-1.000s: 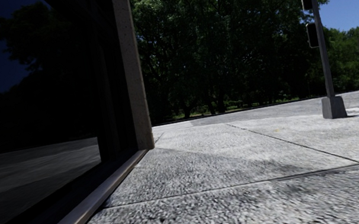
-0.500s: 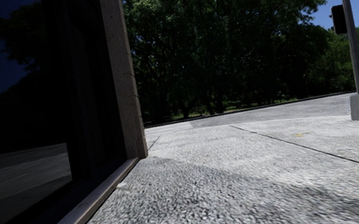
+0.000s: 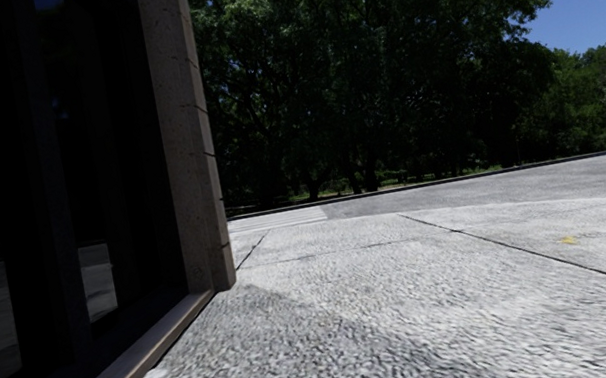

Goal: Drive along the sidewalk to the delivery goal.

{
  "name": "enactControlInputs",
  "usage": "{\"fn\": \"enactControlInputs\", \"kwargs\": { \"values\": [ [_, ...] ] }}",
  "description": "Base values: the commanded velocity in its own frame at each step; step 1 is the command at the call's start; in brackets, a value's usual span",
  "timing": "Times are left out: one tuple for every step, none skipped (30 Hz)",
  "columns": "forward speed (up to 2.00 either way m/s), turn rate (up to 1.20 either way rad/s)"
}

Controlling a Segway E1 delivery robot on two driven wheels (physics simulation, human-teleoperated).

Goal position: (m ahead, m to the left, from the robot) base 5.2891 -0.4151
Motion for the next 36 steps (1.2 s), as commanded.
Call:
{"fn": "enactControlInputs", "kwargs": {
  "values": [
    [2.0,0.0],
    [2.0,-0.1],
    [2.0,-0.1],
    [2.0,-0.23],
    [2.0,-0.27],
    [2.0,-0.27],
    [2.0,-0.25],
    [2.0,-0.05],
    [2.0,0.0],
    [2.0,0.0],
    [2.0,0.0],
    [2.0,0.0],
    [2.0,0.0],
    [2.0,0.0],
    [2.0,0.0],
    [2.0,0.0],
    [2.0,0.0],
    [2.0,0.0],
    [2.0,0.0],
    [2.0,0.0],
    [2.0,0.0],
    [2.0,0.0],
    [2.0,0.0],
    [2.0,0.0],
    [2.0,0.0],
    [2.0,0.0],
    [2.0,0.0],
    [2.0,0.0],
    [2.0,0.0],
    [2.0,0.0],
    [2.0,0.0],
    [2.0,0.0],
    [2.0,0.0],
    [2.0,0.0],
    [2.0,0.0],
    [2.0,0.0]
  ]
}}
